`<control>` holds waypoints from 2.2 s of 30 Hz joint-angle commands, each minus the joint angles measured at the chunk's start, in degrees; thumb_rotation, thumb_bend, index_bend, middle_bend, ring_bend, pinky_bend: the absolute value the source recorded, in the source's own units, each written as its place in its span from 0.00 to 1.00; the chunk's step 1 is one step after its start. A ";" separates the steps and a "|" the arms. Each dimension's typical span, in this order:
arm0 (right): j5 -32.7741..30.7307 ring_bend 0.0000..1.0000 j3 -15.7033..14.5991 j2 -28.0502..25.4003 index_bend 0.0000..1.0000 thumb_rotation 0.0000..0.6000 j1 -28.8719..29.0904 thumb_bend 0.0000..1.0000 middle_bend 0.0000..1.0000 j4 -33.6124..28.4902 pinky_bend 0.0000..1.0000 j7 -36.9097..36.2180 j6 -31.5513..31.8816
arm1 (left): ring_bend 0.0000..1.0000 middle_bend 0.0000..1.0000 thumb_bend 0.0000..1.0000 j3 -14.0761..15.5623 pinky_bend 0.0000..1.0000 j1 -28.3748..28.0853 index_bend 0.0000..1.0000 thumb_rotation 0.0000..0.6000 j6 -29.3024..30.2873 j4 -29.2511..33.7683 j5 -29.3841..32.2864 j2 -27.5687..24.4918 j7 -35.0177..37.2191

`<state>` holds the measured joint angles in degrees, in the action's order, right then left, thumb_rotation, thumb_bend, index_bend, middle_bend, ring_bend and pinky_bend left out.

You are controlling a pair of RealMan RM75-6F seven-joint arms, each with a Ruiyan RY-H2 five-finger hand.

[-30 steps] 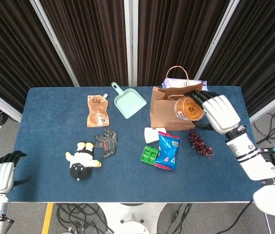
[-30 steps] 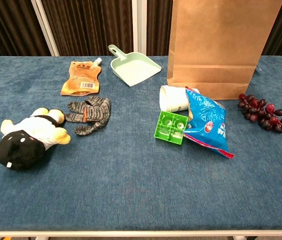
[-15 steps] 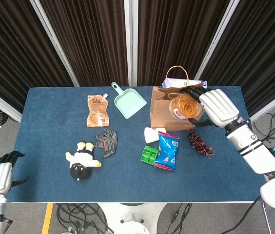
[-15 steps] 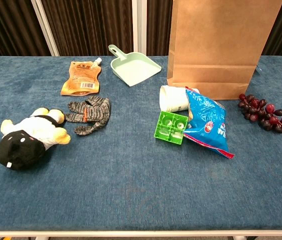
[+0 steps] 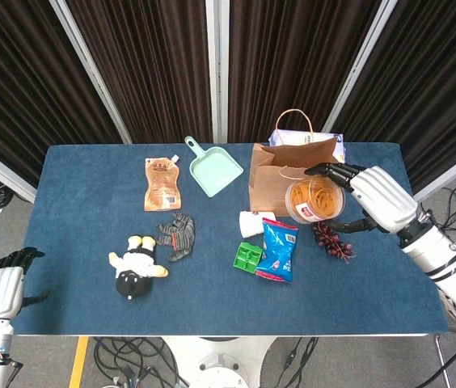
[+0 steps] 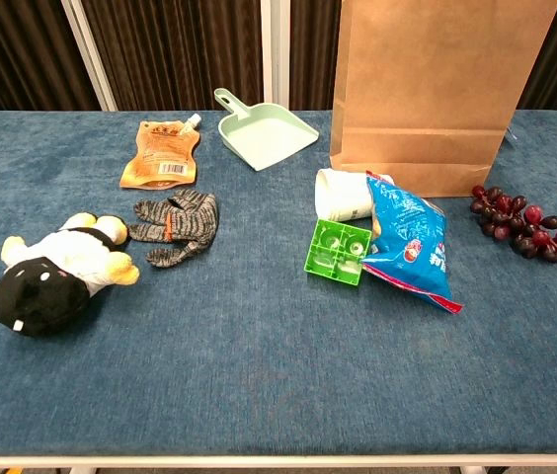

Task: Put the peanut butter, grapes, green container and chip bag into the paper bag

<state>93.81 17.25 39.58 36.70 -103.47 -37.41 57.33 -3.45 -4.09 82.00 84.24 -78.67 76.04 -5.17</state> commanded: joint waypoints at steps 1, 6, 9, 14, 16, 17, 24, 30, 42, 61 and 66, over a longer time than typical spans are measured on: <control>-0.84 0.27 0.27 1.32 0.33 1.00 0.13 0.32 0.45 2.96 0.40 -2.35 2.48 | 0.26 0.34 0.08 0.06 0.28 0.03 0.35 1.00 -0.10 0.16 0.10 -0.11 -0.19; -8.06 0.27 2.09 4.78 0.33 1.00 2.04 0.32 0.45 7.00 0.39 5.58 1.12 | 0.26 0.34 0.08 0.05 0.28 -0.26 0.35 1.00 -0.52 0.58 0.09 -0.31 -0.59; -13.65 0.27 2.99 7.55 0.33 1.00 4.08 0.32 0.45 9.46 0.39 12.84 -1.36 | 0.26 0.34 0.08 0.08 0.28 -0.38 0.35 1.00 -0.67 0.76 0.01 -0.27 -0.64; -21.42 0.27 3.73 12.38 0.33 1.00 7.84 0.32 0.45 13.54 0.39 22.28 -5.34 | 0.26 0.34 0.08 0.22 0.28 -0.43 0.35 1.00 -1.14 0.92 0.27 -0.31 -0.51; -23.46 0.27 3.76 13.84 0.33 1.00 9.24 0.32 0.45 14.93 0.39 24.67 -6.93 | 0.26 0.34 0.08 0.22 0.28 -0.42 0.35 1.00 -1.22 0.92 0.42 -0.31 -0.56; -24.57 0.27 3.61 14.84 0.33 1.00 10.23 0.32 0.45 15.90 0.38 26.51 -8.05 | 0.26 0.34 0.08 0.21 0.28 -0.44 0.35 1.00 -1.29 0.92 0.49 -0.31 -0.58; -29.21 0.27 2.58 20.21 0.33 1.00 14.63 0.32 0.44 20.12 0.36 35.06 -11.63 | 0.26 0.34 0.08 0.19 0.28 -0.62 0.35 1.00 -1.83 0.91 0.86 -0.20 -0.54; -30.03 0.27 1.11 22.72 0.33 1.00 15.78 0.32 0.44 21.09 0.35 40.67 -11.12 | 0.26 0.34 0.08 0.41 0.28 -0.28 0.35 1.00 -1.83 0.54 1.22 -0.02 -0.23; -28.80 0.27 -1.26 23.53 0.33 1.00 14.65 0.32 0.44 18.39 0.32 45.45 -8.54 | 0.26 0.34 0.08 0.49 0.28 -0.25 0.35 1.00 -1.86 0.26 1.06 0.10 0.28; -29.30 0.18 -2.74 24.82 0.22 1.00 13.97 0.32 0.34 18.84 0.23 49.01 -8.56 | 0.26 0.34 0.08 0.66 0.28 0.03 0.35 1.00 -1.90 -0.02 1.22 0.18 0.62; -30.03 0.15 -2.69 24.17 0.13 1.00 13.98 0.32 0.29 18.49 0.21 48.92 -9.38 | 0.26 0.34 0.08 0.61 0.28 -0.04 0.35 1.00 -1.82 -0.19 0.99 0.31 0.75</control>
<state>63.89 14.55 63.83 50.71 -84.91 11.58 48.04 -2.84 -4.14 80.17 84.04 -77.68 76.34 -4.42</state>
